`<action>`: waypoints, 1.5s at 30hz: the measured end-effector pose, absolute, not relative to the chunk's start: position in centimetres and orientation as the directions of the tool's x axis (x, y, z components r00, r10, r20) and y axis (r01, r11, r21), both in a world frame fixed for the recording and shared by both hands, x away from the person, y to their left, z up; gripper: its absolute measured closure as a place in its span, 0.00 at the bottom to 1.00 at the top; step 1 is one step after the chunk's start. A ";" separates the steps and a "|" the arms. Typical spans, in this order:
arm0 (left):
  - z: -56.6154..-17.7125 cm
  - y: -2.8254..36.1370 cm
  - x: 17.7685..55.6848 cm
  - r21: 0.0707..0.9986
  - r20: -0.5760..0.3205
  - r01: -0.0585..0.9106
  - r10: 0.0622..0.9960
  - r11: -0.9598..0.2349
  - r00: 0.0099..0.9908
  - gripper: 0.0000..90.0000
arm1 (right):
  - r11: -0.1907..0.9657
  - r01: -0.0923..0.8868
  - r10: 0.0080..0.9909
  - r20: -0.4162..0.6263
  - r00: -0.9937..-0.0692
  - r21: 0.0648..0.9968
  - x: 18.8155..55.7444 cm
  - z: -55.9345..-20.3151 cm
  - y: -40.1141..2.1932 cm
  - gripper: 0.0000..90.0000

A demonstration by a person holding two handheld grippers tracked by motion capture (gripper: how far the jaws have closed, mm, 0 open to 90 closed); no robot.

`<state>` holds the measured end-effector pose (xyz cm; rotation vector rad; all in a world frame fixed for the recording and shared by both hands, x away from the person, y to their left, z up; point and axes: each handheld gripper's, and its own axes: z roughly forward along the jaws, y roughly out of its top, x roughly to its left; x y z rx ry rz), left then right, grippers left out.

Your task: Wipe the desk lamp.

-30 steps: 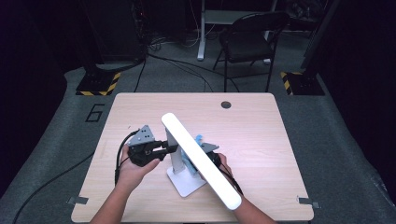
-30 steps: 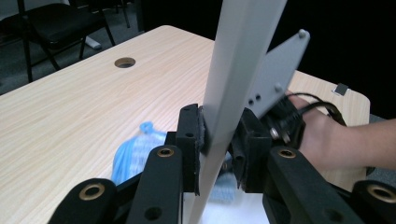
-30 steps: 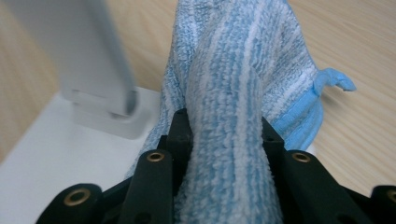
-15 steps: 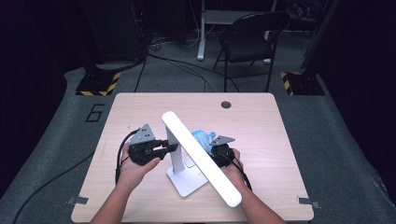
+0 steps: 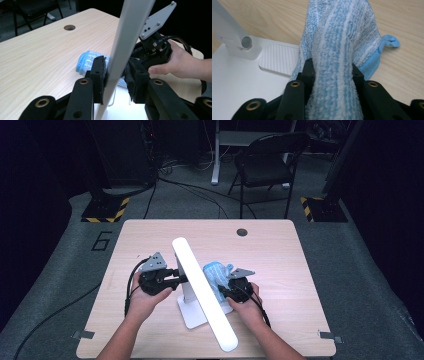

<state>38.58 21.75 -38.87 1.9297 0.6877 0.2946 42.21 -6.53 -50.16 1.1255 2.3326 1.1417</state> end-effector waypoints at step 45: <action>-39.7 21.3 38.6 0.894 -0.038 0.294 0.596 -0.339 0.802 0.81 | 0.376 0.570 0.796 0.060 -0.603 0.730 44.4 -50.9 -8.1 0.74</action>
